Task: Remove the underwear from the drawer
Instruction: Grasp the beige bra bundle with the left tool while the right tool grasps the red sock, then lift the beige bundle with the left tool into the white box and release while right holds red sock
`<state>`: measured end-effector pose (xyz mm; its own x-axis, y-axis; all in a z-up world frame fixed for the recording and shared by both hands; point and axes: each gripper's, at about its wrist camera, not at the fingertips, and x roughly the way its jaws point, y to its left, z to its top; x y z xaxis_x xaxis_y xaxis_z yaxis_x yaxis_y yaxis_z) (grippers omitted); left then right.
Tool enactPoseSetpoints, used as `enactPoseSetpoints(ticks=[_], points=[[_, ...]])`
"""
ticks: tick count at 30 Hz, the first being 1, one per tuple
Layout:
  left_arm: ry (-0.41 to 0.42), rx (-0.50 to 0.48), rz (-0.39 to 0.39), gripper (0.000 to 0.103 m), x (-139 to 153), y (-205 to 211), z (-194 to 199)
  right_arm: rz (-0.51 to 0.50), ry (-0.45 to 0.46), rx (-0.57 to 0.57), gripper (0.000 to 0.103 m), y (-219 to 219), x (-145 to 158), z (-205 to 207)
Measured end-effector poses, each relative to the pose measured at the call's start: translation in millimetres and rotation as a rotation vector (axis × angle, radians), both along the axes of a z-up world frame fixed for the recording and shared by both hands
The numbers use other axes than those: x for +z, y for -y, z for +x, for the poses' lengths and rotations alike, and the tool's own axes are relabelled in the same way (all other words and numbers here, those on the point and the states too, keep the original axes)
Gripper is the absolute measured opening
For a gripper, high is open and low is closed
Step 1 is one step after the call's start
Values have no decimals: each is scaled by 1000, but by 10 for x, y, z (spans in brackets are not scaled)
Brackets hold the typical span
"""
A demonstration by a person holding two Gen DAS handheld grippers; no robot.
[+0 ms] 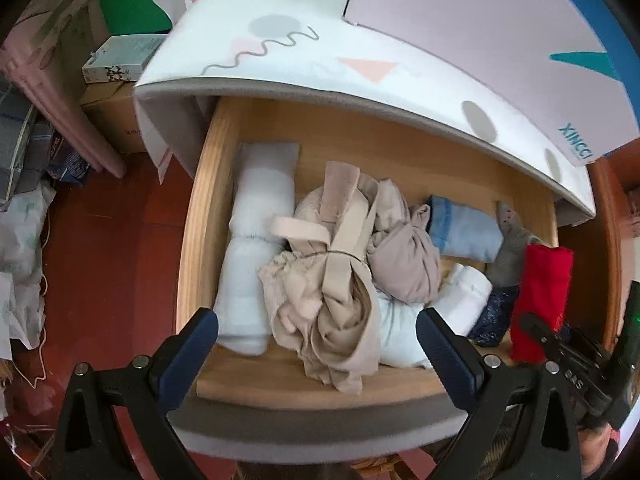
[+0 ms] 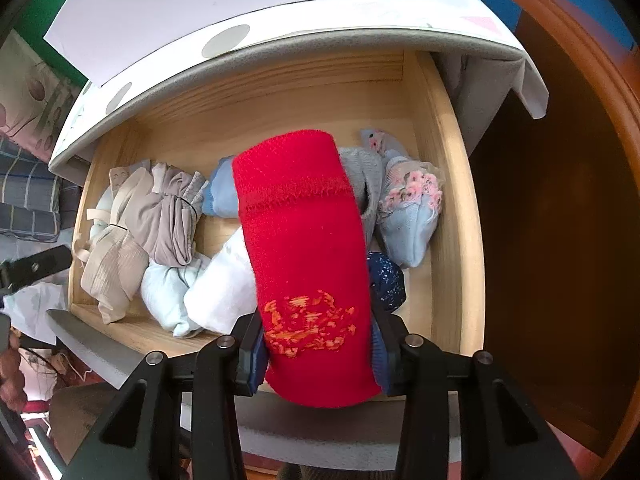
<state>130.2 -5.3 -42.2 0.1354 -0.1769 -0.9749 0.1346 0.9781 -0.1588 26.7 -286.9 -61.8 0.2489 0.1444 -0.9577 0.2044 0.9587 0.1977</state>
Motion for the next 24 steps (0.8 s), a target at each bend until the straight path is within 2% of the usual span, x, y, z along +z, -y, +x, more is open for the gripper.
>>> enactPoseSetpoints(ticks=[3,8,13,14,16,18,24], points=[[-20,-8,19,101,-104,41,79,-6,-3,3,39,12,30,-11],[-80,-30,6,101,-311,134,152,6,-7,-3,40,-96,-6,34],[-143,-31,-45,100,-505,211,158,38,-8,-22,41,-18,1,19],[-146,-36,-45,96,-527,232,154,45,-9,-26,41,-3,-2,19],[-140,-54,-4,72,-563,286,142,56,-10,-35,41,36,-1,13],[-146,-76,32,62,-612,334,137,67,-12,-39,41,56,-8,10],[-158,-84,52,64,-690,380,179,67,-12,-40,41,73,-4,-6]])
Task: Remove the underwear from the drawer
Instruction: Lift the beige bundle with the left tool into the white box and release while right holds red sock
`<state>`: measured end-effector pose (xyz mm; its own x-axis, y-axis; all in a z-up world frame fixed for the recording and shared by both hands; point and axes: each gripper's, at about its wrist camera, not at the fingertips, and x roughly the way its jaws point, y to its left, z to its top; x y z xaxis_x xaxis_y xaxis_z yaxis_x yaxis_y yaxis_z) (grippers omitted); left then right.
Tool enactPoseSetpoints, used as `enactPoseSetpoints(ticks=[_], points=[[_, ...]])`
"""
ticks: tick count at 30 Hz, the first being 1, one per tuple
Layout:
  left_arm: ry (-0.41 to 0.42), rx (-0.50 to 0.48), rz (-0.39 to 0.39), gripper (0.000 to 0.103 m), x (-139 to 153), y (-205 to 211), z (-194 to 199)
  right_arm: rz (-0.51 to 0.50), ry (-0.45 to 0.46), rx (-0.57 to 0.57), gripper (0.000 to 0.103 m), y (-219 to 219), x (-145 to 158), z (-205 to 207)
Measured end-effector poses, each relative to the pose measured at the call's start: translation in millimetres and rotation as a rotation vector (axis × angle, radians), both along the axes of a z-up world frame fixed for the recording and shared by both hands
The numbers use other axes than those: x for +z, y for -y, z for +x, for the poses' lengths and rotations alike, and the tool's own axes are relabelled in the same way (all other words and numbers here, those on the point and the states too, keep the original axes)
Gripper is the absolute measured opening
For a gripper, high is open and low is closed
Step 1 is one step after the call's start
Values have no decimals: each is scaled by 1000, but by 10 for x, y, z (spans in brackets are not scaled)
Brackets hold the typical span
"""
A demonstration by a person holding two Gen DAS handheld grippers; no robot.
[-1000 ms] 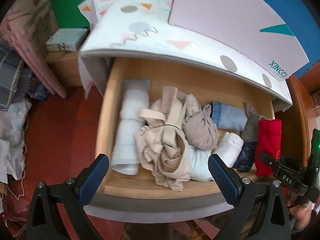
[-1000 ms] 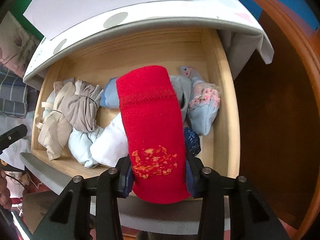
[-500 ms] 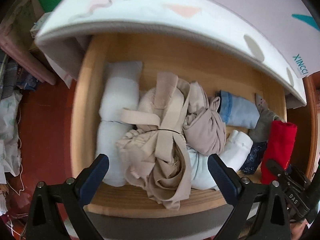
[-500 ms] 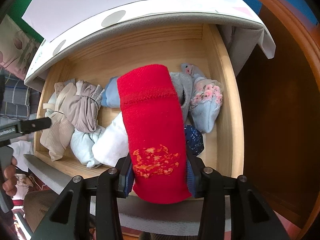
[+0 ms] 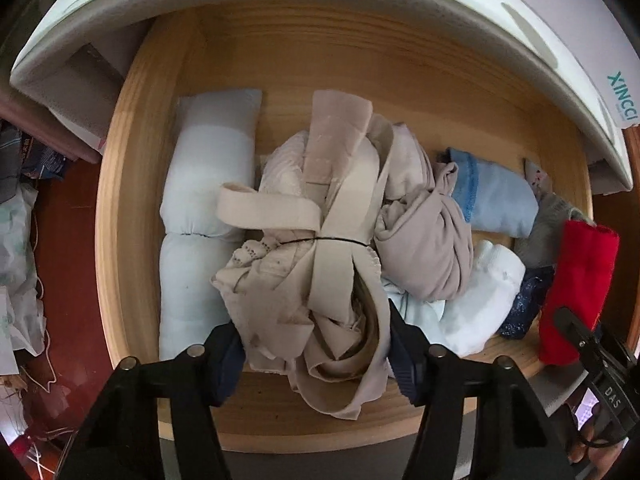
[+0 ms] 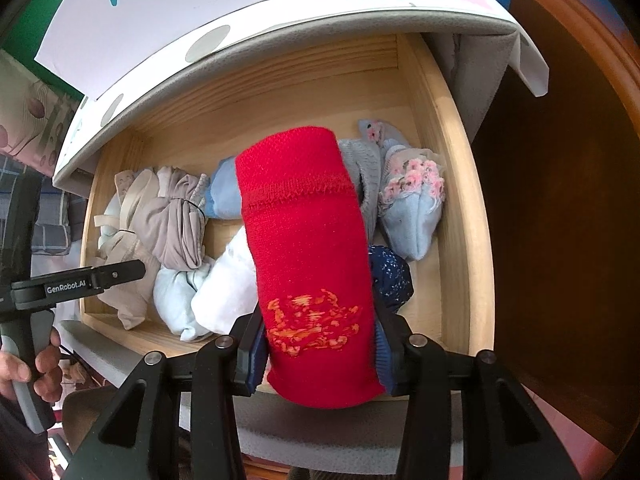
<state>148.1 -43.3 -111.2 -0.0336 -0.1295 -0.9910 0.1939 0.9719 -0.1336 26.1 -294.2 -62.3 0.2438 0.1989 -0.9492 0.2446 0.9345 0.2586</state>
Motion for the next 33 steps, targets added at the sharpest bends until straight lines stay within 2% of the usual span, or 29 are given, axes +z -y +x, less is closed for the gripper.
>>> enactPoseSetpoints(ticks=[4,9,13,26,33], points=[[-1,-3,32,64,-79,61,20,5,-4,-1,42,0,-14,6],[6,7,18,48,-50,36,18,2,-4,0,42,-5,-13,9],[14,9,4,43,1,-5,-38,0,-4,0,42,-3,-11,8],[52,-10,-41,42,526,-147,-62,-13,-3,12,42,-28,-15,32],[83,-55,-43,42,831,-207,-241,-23,-5,15,42,-37,-19,35]])
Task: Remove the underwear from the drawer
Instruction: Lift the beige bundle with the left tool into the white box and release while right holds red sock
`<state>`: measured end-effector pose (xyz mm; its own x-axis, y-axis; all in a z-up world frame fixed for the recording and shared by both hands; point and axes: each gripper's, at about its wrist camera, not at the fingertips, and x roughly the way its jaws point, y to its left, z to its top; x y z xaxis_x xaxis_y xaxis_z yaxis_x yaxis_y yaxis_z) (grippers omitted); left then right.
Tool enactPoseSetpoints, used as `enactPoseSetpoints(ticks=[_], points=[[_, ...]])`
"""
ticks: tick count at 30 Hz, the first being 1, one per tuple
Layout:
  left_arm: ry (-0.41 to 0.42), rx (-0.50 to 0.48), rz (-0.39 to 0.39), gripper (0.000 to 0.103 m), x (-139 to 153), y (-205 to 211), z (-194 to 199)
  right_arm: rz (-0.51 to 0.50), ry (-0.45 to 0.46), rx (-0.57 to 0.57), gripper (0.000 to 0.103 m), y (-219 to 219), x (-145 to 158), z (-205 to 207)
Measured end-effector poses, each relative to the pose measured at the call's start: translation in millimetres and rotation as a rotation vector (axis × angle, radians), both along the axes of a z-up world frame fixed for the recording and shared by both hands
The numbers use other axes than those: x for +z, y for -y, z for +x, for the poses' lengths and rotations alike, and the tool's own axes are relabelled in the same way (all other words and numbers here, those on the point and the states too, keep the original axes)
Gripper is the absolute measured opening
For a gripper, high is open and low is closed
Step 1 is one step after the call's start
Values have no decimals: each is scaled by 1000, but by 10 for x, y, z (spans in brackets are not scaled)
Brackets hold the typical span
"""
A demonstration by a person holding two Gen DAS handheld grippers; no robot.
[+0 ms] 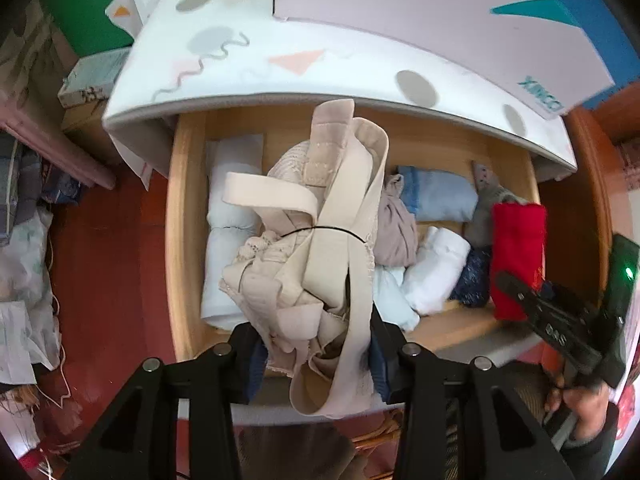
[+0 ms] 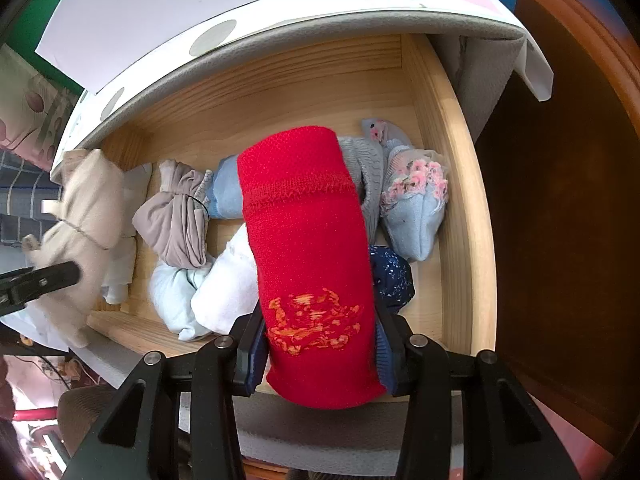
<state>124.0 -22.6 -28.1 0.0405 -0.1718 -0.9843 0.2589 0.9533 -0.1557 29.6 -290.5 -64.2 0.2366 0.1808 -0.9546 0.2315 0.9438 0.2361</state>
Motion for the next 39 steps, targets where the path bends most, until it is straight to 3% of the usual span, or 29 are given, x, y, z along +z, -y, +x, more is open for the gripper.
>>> enactPoseSetpoints(ticks=[7,13,19,22,26,30,39], points=[[71,-34,-21,42,429,-80,-166,-8,-1,4,41,-17,-10,4],[202,-31,-76,42,1156,-188,-118,-14,-2,6,41,-19,-16,7],[377,2,-147,42,1936,-187,262,-16,-3,8,41,-23,-13,4],[434,17,-162,42,2151,-82,577,-17,-3,8,41,-31,-15,3],[464,9,-176,42,2244,139,1004,-15,-2,8,42,-33,-21,5],[469,8,-170,42,2119,406,1427,-9,0,9,41,-30,-29,-1],[386,15,-45,42,1255,827,1923,31,4,-1,42,58,-25,-25]])
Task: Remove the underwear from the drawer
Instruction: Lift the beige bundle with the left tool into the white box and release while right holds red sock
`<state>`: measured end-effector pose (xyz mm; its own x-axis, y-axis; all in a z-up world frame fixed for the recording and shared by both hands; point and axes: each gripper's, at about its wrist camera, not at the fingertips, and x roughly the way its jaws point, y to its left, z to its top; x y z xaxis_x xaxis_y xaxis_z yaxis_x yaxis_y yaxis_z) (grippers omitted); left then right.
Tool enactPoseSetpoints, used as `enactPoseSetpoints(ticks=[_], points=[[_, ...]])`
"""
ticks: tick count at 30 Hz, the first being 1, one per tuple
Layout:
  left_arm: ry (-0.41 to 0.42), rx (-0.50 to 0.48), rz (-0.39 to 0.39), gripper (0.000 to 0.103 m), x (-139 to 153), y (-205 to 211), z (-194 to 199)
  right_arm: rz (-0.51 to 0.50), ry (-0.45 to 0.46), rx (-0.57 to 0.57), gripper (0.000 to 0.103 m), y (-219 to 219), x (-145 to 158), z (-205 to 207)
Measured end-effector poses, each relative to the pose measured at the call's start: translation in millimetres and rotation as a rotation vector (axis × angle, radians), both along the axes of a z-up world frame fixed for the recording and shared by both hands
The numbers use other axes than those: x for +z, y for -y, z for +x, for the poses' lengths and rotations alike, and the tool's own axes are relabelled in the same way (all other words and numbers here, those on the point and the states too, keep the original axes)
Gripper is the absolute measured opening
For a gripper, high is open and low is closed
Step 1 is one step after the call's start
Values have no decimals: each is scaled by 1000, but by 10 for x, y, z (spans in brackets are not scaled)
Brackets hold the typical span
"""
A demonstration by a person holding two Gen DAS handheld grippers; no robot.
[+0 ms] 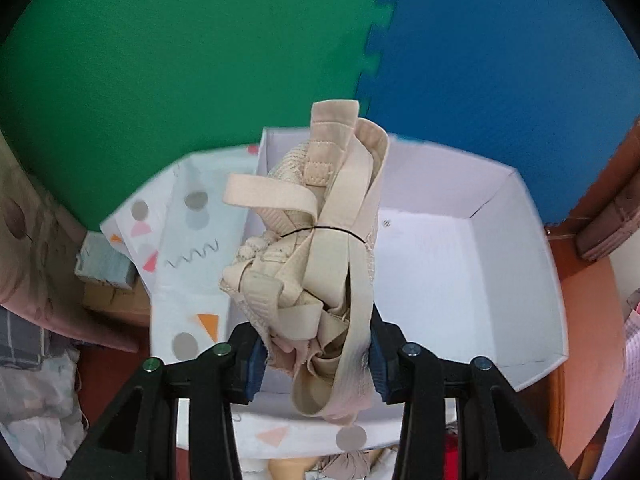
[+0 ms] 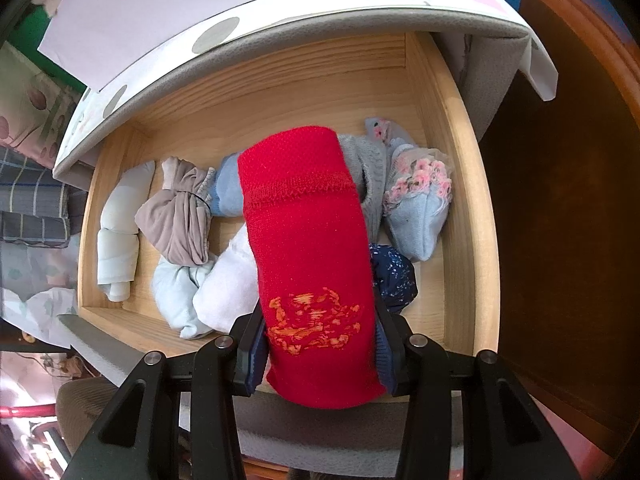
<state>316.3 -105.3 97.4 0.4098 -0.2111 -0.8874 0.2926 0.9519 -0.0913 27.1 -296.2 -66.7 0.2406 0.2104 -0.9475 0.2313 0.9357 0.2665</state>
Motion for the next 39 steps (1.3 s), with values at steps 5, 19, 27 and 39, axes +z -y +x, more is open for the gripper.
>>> enactPoseSetpoints(ticks=[5,19,27,39], points=[[-65,41,24,42,-330,-32,48,29,1,-8,42,52,4,-2],[-90,97,104,42,-388,-178,-278,23,-5,-4,42,36,11,4],[-103,122,117,44,-385,-231,-455,10,-6,-3,41,-5,8,15],[-65,125,100,56,-258,-233,-416,-9,-7,-1,41,-33,9,22]])
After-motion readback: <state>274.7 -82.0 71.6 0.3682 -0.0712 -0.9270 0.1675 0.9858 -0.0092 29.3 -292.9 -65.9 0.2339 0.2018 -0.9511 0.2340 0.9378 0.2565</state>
